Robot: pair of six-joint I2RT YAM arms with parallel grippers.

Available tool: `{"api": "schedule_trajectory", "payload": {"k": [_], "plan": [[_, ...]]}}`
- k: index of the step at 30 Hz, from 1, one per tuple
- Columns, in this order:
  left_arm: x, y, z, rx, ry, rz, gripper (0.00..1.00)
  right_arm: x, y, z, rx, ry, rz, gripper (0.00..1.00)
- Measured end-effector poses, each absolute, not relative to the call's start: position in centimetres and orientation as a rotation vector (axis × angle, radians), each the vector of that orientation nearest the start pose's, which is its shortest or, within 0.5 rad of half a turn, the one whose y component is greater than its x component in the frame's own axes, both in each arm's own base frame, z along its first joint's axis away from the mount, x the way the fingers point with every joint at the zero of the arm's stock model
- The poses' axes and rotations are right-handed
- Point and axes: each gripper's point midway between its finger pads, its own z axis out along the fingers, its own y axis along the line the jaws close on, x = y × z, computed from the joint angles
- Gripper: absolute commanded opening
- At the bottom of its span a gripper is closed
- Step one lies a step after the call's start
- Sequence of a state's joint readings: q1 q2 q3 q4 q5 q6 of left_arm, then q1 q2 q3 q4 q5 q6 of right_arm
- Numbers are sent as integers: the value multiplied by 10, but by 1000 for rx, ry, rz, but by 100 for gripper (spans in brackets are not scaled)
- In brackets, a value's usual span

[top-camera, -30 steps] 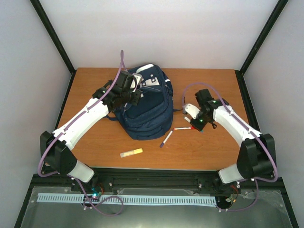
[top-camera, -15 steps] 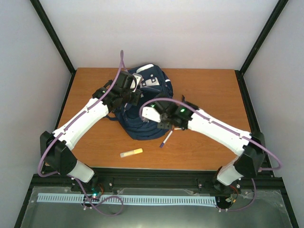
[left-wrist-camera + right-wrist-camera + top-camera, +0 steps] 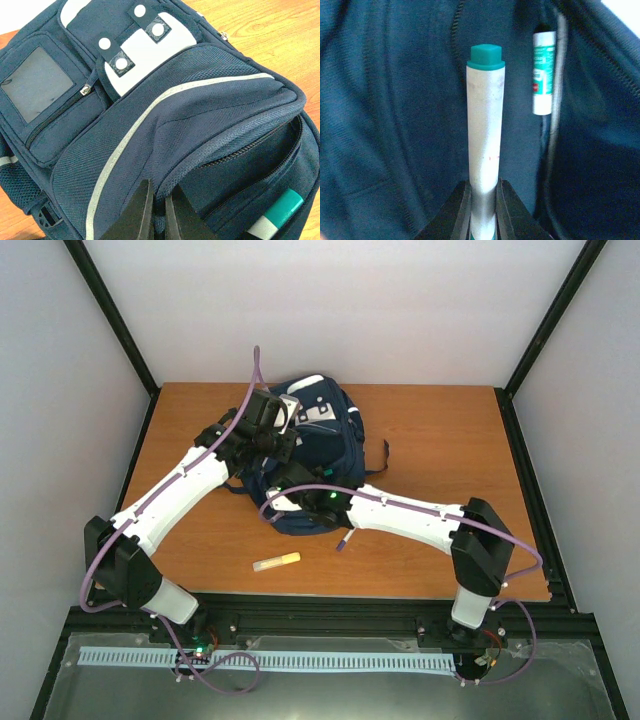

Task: Pack the student bag
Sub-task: Place the stationery in the student bag.

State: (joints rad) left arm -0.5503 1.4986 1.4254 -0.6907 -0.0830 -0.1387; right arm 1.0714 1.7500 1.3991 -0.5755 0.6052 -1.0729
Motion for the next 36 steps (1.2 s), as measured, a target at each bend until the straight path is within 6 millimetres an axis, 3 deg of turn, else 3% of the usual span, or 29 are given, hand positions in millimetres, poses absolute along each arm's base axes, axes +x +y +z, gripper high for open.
{"api": "schedule_trajectory", "payload": {"k": [10, 16, 21, 30, 36], "plan": [[371, -211, 249, 438, 2303, -248, 1, 330, 368, 167, -2012, 1148, -918, 5], [372, -210, 249, 436, 2305, -254, 1, 360, 367, 155, -2008, 1112, -974, 18], [376, -205, 249, 412, 2309, -265, 1, 373, 368, 160, -1950, 1114, -973, 25], [379, -200, 248, 372, 2332, -346, 1, 364, 359, 161, -1913, 1221, -871, 28], [378, -201, 248, 371, 2334, -356, 1, 332, 337, 191, -1842, 1351, -672, 31]]}}
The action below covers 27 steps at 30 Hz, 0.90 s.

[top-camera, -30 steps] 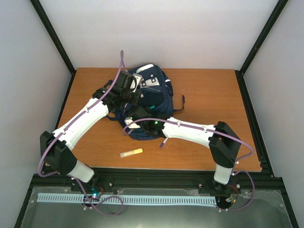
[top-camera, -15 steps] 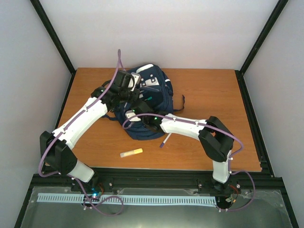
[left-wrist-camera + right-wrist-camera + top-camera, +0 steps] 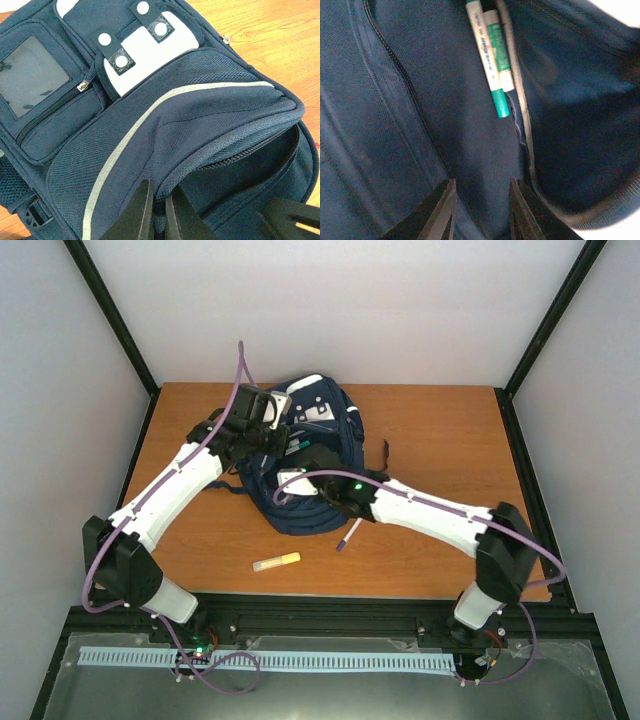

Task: Pack the student bag
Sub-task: Place the stationery in the student bag, then adjust the stationery at the center of the board.

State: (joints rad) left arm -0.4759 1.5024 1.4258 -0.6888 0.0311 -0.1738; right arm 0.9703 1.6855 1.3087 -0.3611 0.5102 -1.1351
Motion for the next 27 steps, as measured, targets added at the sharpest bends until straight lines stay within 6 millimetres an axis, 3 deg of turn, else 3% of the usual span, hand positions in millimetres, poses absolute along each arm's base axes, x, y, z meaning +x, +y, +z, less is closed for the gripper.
{"api": "schedule_trajectory", "payload": {"k": [4, 7, 12, 16, 21, 24, 27], "plan": [[378, -201, 247, 368, 2338, -359, 1, 308, 324, 217, -1768, 1406, -517, 35], [378, -201, 246, 365, 2340, -362, 1, 286, 311, 221, -1746, 1451, -360, 34], [379, -202, 244, 363, 2347, -362, 1, 274, 272, 185, -1705, 1689, -138, 33], [380, -203, 240, 365, 2357, -363, 1, 284, 220, 140, -1568, 2003, 7, 32], [381, -205, 237, 363, 2364, -369, 1, 294, 158, 105, -1334, 2304, 105, 33], [381, -206, 235, 363, 2370, -377, 1, 301, 137, 95, -1235, 2390, 127, 33], [381, -208, 231, 362, 2383, -391, 1, 298, 133, 87, -1238, 2424, 137, 34]]}}
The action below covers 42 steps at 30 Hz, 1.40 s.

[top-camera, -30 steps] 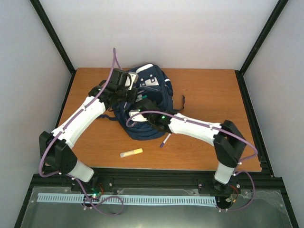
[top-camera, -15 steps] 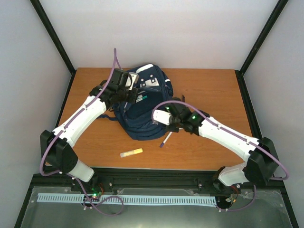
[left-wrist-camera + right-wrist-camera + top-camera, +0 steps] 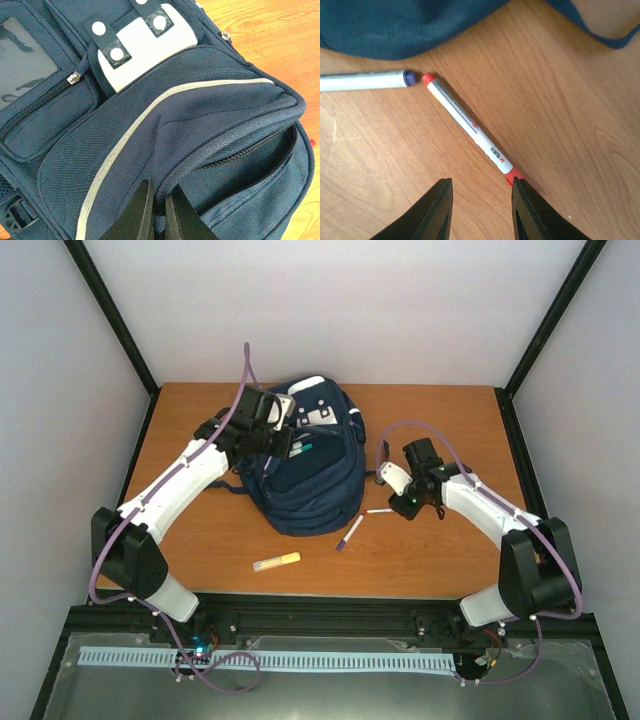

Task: Pack the student bag
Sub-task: Adjust the stationery at the center of the board.

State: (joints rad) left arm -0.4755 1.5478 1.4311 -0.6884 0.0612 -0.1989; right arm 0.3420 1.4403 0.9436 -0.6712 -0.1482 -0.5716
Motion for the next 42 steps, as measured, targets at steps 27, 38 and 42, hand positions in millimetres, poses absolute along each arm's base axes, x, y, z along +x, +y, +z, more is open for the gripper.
{"api": "schedule_trajectory", "payload": {"k": [27, 38, 42], "plan": [[380, -212, 229, 357, 2397, -429, 1, 324, 124, 20, -1369, 2644, 40, 23], [380, -213, 229, 359, 2398, -435, 1, 295, 108, 22, -1306, 2771, 13, 4], [380, -213, 228, 359, 2399, -436, 1, 285, 101, 36, -1246, 2785, -17, 3]]}}
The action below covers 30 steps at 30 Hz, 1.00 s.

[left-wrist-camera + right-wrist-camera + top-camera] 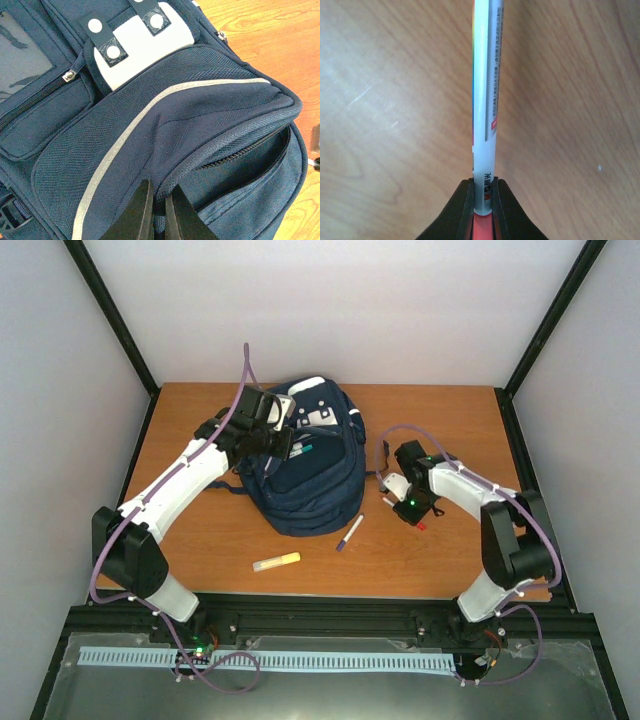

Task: Pack the student bag
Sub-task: Adjust the stationery at the center of the board, then pick up the stationery from the center of the board.

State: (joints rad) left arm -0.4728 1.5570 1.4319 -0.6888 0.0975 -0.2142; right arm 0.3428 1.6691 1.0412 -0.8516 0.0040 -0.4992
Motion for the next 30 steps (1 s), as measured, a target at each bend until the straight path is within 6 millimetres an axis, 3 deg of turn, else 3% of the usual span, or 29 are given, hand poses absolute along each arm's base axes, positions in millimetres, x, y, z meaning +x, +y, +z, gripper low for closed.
{"api": "schedule_trajectory", "payload": {"k": [5, 11, 16, 19, 22, 27, 30], "plan": [[380, -213, 228, 359, 2399, -436, 1, 269, 92, 48, -1230, 2792, -46, 3], [380, -213, 228, 360, 2399, -437, 1, 240, 73, 32, -1284, 2870, -104, 3], [380, -213, 228, 360, 2399, -437, 1, 226, 67, 22, -1316, 2906, -114, 20], [380, -213, 228, 360, 2399, -437, 1, 226, 66, 19, -1320, 2911, -120, 24], [380, -213, 228, 360, 2399, -438, 1, 228, 68, 13, -1325, 2917, -112, 24], [379, -214, 228, 361, 2399, -442, 1, 231, 71, 11, -1332, 2933, -94, 9], [379, -214, 228, 361, 2399, -442, 1, 235, 73, 11, -1336, 2943, -103, 5]]}}
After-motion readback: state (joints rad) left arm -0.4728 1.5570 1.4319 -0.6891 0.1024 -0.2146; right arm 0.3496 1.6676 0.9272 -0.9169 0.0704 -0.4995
